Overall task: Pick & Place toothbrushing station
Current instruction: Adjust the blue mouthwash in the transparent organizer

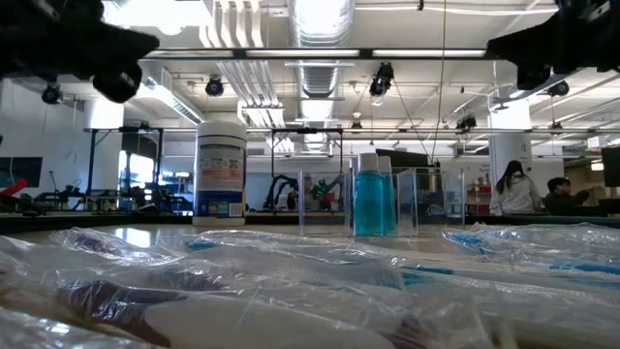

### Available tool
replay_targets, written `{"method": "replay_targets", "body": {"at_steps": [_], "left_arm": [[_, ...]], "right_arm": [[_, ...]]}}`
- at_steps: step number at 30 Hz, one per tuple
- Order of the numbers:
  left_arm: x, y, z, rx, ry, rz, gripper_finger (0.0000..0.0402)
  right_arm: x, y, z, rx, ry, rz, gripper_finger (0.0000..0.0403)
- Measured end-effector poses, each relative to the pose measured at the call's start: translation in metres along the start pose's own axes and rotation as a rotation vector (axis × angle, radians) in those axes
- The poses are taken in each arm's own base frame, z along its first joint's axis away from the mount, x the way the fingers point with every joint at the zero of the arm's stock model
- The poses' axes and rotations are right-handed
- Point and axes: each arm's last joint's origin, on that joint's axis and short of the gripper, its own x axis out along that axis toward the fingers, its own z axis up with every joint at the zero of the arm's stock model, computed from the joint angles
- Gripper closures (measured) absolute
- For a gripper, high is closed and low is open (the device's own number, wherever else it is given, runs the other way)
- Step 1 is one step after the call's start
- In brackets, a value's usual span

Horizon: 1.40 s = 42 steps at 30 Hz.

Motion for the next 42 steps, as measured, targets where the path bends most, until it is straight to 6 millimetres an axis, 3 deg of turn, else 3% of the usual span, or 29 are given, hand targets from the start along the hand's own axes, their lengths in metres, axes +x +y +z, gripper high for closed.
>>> {"method": "replay_targets", "body": {"at_steps": [4,11,17,23,27,32,42], "left_arm": [[-0.006,0.003,-0.014,-0.024,-0.009,-0.009,0.0399],[-0.010,0.004,-0.019,-0.008,-0.011,-0.007,0.0398],[-0.010,0.005,-0.019,-0.030,-0.018,0.033,0.0393],[-0.010,0.005,-0.019,-0.062,-0.013,0.035,0.0394],[-0.010,0.005,-0.020,-0.118,-0.011,0.036,0.0390],[-0.010,0.006,-0.022,-0.122,0.010,0.040,0.0390],[-0.010,0.006,-0.026,-0.142,0.051,0.048,0.0388]], "right_arm": [[0.011,0.001,0.008,0.007,0.179,-0.129,0.0394],[0.043,0.014,0.035,-0.004,0.465,-0.121,0.0394],[0.083,0.030,0.062,-0.057,0.650,-0.094,0.0390],[0.134,0.050,0.083,-0.157,0.782,0.014,0.0334],[0.162,0.044,0.084,-0.315,0.964,0.028,0.0287],[0.197,0.016,0.091,-0.274,0.994,0.157,0.0247],[0.231,0.012,0.059,-0.235,1.106,0.173,0.0229]]}}
